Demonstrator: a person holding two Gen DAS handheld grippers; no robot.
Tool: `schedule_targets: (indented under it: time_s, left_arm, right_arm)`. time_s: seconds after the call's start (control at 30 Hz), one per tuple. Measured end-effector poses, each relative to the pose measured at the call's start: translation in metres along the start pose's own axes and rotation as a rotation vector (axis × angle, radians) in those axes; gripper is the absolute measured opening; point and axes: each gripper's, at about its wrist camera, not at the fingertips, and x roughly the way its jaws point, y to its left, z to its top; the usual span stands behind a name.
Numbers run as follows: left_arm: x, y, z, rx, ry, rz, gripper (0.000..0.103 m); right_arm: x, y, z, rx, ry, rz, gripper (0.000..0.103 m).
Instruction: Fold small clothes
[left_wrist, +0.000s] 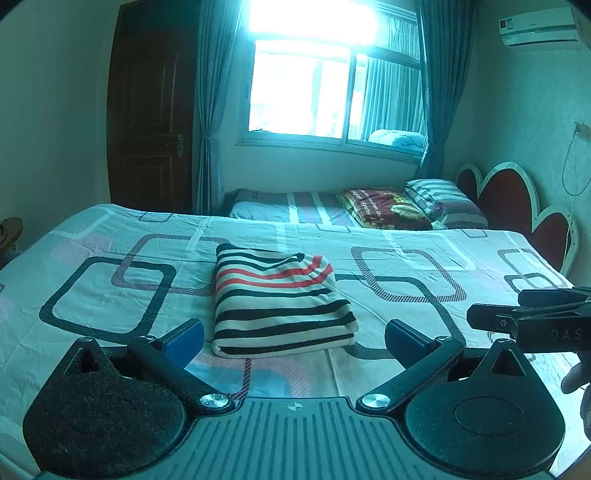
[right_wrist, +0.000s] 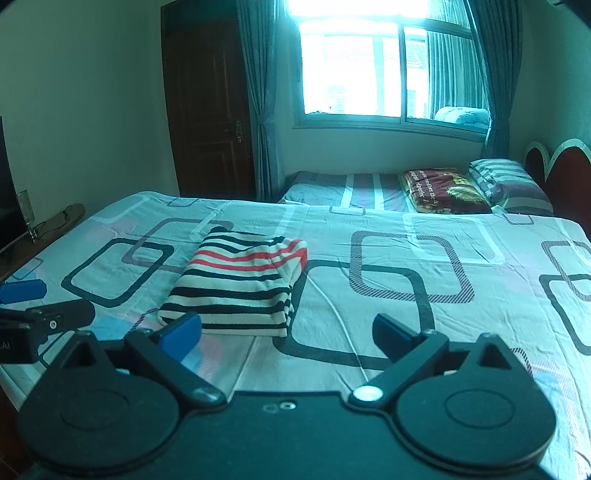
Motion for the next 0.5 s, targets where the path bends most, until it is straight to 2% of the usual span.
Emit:
schedule_targets:
  time_s: [0.5]
  left_arm:
    - [-0.0033, 0.0005, 0.0005, 0.006, -0.005, -0.011, 0.103]
  right_arm:
    - [-0.0007, 0.0008, 0.0004, 0.001, -0.002, -0.003, 0.099]
